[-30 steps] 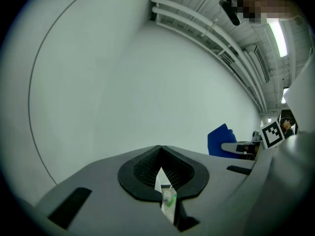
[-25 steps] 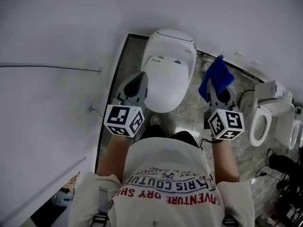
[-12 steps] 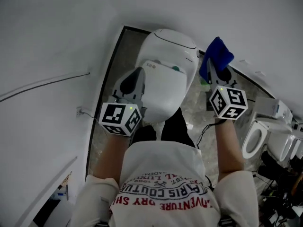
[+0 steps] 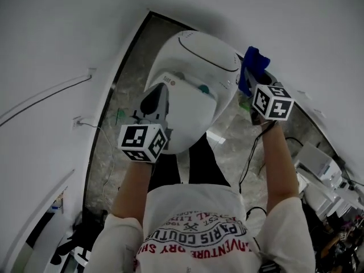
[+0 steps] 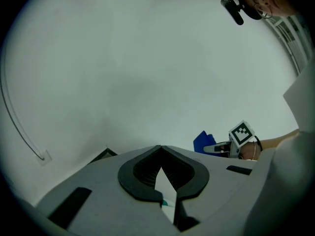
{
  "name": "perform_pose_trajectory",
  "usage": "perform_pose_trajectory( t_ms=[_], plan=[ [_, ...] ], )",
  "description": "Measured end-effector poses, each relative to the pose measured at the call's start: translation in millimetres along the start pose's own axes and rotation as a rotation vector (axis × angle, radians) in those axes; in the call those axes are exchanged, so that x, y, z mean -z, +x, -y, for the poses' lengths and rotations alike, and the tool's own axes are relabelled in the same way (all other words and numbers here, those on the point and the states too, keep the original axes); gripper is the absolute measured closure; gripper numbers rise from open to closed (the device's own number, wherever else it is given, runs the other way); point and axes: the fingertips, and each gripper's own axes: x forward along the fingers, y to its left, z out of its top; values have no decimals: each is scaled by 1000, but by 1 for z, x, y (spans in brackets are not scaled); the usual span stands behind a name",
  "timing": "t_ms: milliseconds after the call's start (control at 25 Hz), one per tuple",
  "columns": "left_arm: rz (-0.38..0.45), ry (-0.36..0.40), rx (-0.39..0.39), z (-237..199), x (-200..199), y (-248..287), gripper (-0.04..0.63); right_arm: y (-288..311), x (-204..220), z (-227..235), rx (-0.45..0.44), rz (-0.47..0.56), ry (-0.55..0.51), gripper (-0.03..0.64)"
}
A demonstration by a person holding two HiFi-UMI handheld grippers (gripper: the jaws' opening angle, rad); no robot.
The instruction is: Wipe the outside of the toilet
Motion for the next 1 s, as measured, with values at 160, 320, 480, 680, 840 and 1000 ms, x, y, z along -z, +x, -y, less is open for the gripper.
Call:
perform_pose_trajectory(
  t_ms=[160, 320, 480, 680, 840, 1000],
  plan=[
    [-32, -38, -41, -4, 34, 40, 589, 56, 31, 32, -37, -122, -8, 540],
    [-80, -46, -69, -20, 68, 64, 589, 94, 51, 41, -87, -213, 3, 540],
    [-102, -57, -112, -42, 93, 70, 589, 111, 47, 30, -128, -241, -25, 540],
    [-94, -96, -138, -61, 111, 70, 589, 127, 34, 15, -142, -278, -111, 540],
    [-78, -101, -130, -71, 113, 71, 589, 138, 25, 4, -152, -317, -177, 540],
    [-49, -95, -139, -83, 108, 70, 589, 150, 13, -17, -169, -329, -261, 540]
  ],
)
